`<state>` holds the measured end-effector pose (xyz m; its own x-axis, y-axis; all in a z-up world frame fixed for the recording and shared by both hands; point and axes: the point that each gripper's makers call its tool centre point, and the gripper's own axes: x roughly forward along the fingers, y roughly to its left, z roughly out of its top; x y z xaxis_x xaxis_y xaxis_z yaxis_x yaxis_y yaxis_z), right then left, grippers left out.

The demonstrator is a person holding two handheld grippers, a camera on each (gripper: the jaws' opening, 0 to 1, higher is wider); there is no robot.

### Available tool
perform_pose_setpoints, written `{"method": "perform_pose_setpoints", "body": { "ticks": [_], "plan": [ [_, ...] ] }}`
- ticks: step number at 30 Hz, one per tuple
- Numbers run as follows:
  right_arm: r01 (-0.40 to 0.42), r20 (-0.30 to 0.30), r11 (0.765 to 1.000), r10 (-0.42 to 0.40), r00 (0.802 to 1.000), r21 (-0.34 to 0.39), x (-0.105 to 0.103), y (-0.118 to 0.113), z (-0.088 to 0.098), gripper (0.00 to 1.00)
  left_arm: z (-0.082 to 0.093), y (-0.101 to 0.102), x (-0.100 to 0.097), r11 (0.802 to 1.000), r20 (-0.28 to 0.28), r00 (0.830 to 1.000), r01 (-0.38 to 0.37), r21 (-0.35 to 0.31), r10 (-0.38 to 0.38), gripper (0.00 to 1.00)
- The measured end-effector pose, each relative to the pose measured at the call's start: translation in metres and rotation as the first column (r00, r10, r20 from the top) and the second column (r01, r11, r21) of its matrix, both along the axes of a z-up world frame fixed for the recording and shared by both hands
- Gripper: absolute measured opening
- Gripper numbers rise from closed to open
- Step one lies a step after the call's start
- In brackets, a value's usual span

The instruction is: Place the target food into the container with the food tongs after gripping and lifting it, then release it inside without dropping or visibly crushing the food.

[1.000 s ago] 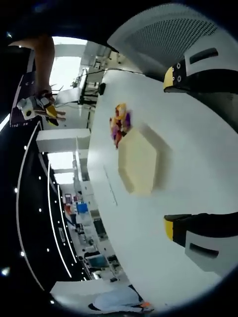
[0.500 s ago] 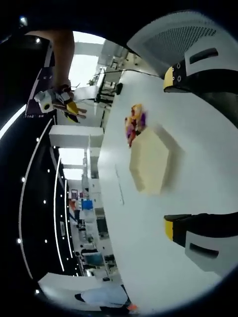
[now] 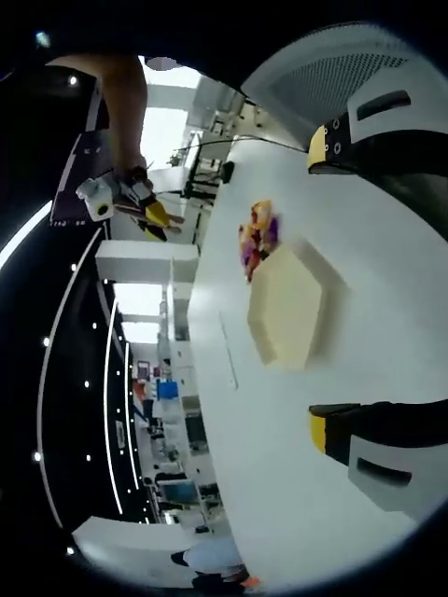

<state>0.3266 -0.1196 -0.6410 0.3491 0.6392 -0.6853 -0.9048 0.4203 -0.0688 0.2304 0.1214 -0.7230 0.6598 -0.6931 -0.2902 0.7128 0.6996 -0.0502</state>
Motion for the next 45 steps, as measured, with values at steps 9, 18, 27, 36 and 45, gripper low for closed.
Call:
{"method": "perform_pose_setpoints", "body": {
  "ticks": [9, 18, 27, 36, 45],
  "plan": [
    [0.033, -0.014, 0.999, -0.033, 0.999, -0.023, 0.003, -0.003, -0.019, 0.25, -0.004, -0.011, -0.008, 0.998, -0.003, 0.998, 0.057, 0.022, -0.057, 0.99],
    [0.051, -0.021, 0.998, -0.051, 0.998, -0.023, -0.002, -0.002, -0.022, 0.25, 0.006, -0.007, -0.003, 1.0, 0.016, 0.999, 0.03, -0.003, -0.03, 0.99],
    [0.055, -0.014, 0.998, -0.056, 0.998, -0.032, 0.0, -0.004, -0.019, 0.25, 0.008, -0.015, -0.008, 0.996, 0.076, 0.994, 0.074, 0.056, -0.078, 0.99],
    [0.051, -0.022, 0.998, -0.051, 0.998, -0.038, 0.001, 0.0, -0.025, 0.25, 0.002, -0.01, -0.005, 0.996, 0.044, 0.997, 0.054, 0.064, -0.057, 0.99],
    [0.059, -0.01, 0.998, -0.06, 0.998, -0.031, -0.001, 0.003, -0.03, 0.25, -0.003, -0.017, -0.01, 0.994, 0.026, 0.996, 0.081, 0.076, -0.083, 0.99]
  ]
}}
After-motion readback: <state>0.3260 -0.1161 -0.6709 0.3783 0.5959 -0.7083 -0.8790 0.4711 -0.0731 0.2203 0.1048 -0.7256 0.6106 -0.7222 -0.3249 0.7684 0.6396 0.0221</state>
